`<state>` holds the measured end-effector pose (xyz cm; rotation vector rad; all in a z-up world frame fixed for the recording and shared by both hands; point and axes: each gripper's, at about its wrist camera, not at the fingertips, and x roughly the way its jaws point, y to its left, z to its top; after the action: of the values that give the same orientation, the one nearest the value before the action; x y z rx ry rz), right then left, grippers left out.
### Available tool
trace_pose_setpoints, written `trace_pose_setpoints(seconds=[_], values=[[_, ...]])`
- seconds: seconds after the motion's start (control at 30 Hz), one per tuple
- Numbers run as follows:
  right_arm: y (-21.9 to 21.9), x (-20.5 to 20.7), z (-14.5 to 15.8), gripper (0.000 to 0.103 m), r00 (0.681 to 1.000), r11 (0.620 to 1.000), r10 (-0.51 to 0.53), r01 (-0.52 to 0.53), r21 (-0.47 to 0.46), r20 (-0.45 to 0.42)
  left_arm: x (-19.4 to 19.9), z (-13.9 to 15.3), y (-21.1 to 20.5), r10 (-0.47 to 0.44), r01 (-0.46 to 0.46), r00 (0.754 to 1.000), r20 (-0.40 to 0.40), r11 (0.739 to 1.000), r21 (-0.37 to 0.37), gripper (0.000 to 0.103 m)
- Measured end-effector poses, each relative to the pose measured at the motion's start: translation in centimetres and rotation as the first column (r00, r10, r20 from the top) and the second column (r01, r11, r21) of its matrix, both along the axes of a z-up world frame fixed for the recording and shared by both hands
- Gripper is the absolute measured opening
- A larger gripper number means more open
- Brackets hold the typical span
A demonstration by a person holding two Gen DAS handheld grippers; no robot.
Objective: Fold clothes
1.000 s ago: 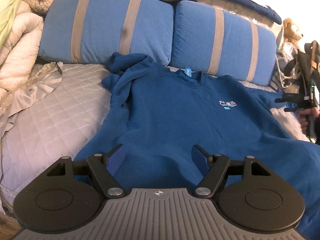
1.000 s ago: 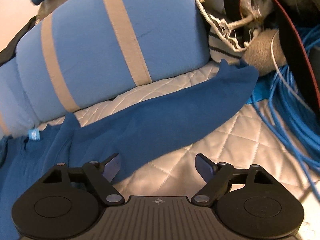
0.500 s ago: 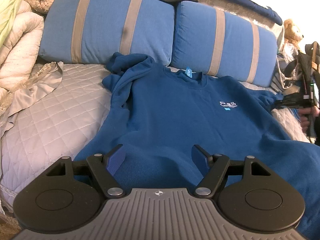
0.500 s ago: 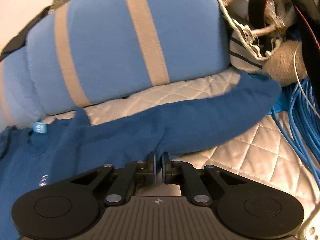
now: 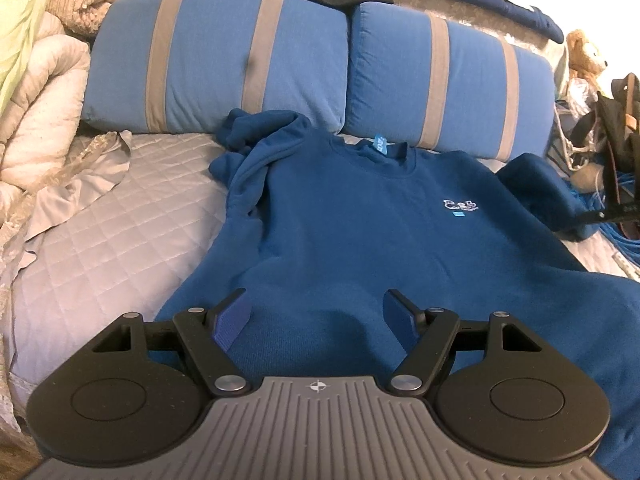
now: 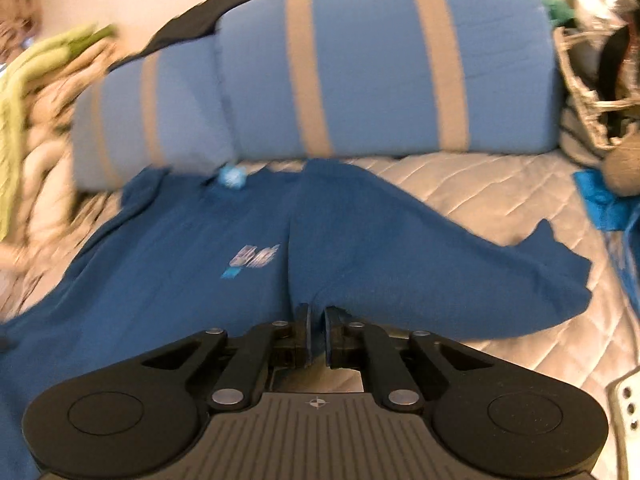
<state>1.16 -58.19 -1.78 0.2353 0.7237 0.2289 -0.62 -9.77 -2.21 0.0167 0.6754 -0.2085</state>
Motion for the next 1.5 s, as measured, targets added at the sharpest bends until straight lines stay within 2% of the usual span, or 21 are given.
trace_pose_setpoints(seconds=[0.07, 0.13, 0.17, 0.27, 0.37, 0.43, 0.57, 0.7, 0.83, 0.87, 0.93, 0.97, 1.03, 1.27, 1.4, 1.5], values=[[0.0, -0.9, 0.1, 0.027, 0.999, 0.999, 0.034, -0.034, 0.011, -0.003, -0.1, 0.0, 0.0, 0.001, -0.001, 1.0, 0.001, 1.0, 0.001, 0.073], [-0.2, -2.1, 0.2, 0.061, 0.999, 0.999, 0.05, -0.05, 0.015, 0.009, -0.1, 0.0, 0.0, 0.002, -0.002, 1.0, 0.003, 1.0, 0.002, 0.073], [-0.7, -2.5, 0.3, 0.064, 0.999, 0.999, 0.045, -0.045, 0.017, 0.018, -0.1, 0.0, 0.0, 0.002, -0.002, 1.0, 0.003, 1.0, 0.002, 0.073], [-2.6, -3.3, -0.1, 0.064, 0.999, 0.999, -0.036, 0.036, 0.023, 0.016, -0.1, 0.0, -0.1, 0.002, -0.002, 1.0, 0.002, 1.0, 0.007, 0.073], [-5.6, -3.1, -1.3, 0.063, 0.982, 0.982, -0.186, 0.186, 0.037, 0.002, -0.1, 0.0, -0.3, 0.002, -0.002, 1.0, 0.002, 1.0, 0.014, 0.073], [-7.8, -2.8, -2.1, 0.063, 0.958, 0.957, -0.287, 0.287, 0.05, -0.01, -0.1, 0.0, -0.3, 0.003, -0.003, 1.0, 0.001, 1.0, 0.016, 0.073], [-11.0, -1.5, -3.8, 0.061, 0.908, 0.903, -0.418, 0.419, 0.093, -0.022, -0.1, 0.0, -0.4, 0.004, -0.004, 1.0, -0.002, 1.0, 0.02, 0.073], [-12.9, -0.5, -5.8, 0.06, 0.868, 0.863, -0.496, 0.497, 0.087, -0.032, 0.0, 0.0, -0.6, 0.004, -0.004, 1.0, -0.003, 1.0, 0.031, 0.073], [-13.5, 1.0, -7.0, 0.058, 0.845, 0.843, -0.533, 0.534, 0.062, -0.035, 0.1, 0.0, -0.6, 0.004, -0.004, 1.0, -0.006, 0.999, 0.036, 0.073], [-13.7, 1.2, -7.3, 0.053, 0.842, 0.84, -0.538, 0.54, 0.062, -0.036, 0.1, 0.0, -0.6, 0.004, -0.004, 1.0, -0.006, 0.999, 0.037, 0.073], [-13.8, 1.5, -7.6, 0.021, 0.83, 0.829, -0.556, 0.557, 0.049, -0.035, 0.1, 0.0, -0.5, 0.003, -0.003, 1.0, -0.007, 0.999, 0.037, 0.073], [-13.8, 1.6, -7.6, 0.016, 0.825, 0.824, -0.565, 0.565, 0.039, -0.031, 0.1, 0.0, -0.5, 0.003, -0.003, 1.0, -0.007, 0.999, 0.038, 0.073], [-13.7, 1.4, -6.8, 0.01, 0.825, 0.825, -0.565, 0.565, 0.031, -0.006, 0.1, 0.1, -0.5, 0.002, -0.002, 1.0, -0.007, 0.999, 0.038, 0.073], [-12.5, -1.9, -0.3, 0.009, 0.821, 0.818, -0.558, 0.568, -0.085, 0.118, 0.1, 0.1, -0.4, 0.002, -0.002, 1.0, -0.002, 0.999, 0.036, 0.073], [-12.0, -2.8, 1.8, 0.009, 0.839, 0.824, -0.536, 0.544, -0.158, 0.094, 0.0, 0.0, -0.5, 0.002, -0.002, 1.0, -0.001, 0.999, 0.036, 0.073], [-11.9, -1.4, 1.1, 0.009, 0.851, 0.834, -0.522, 0.524, -0.175, 0.063, 0.0, 0.0, -0.4, 0.002, -0.002, 1.0, 0.0, 0.999, 0.036, 0.073]])
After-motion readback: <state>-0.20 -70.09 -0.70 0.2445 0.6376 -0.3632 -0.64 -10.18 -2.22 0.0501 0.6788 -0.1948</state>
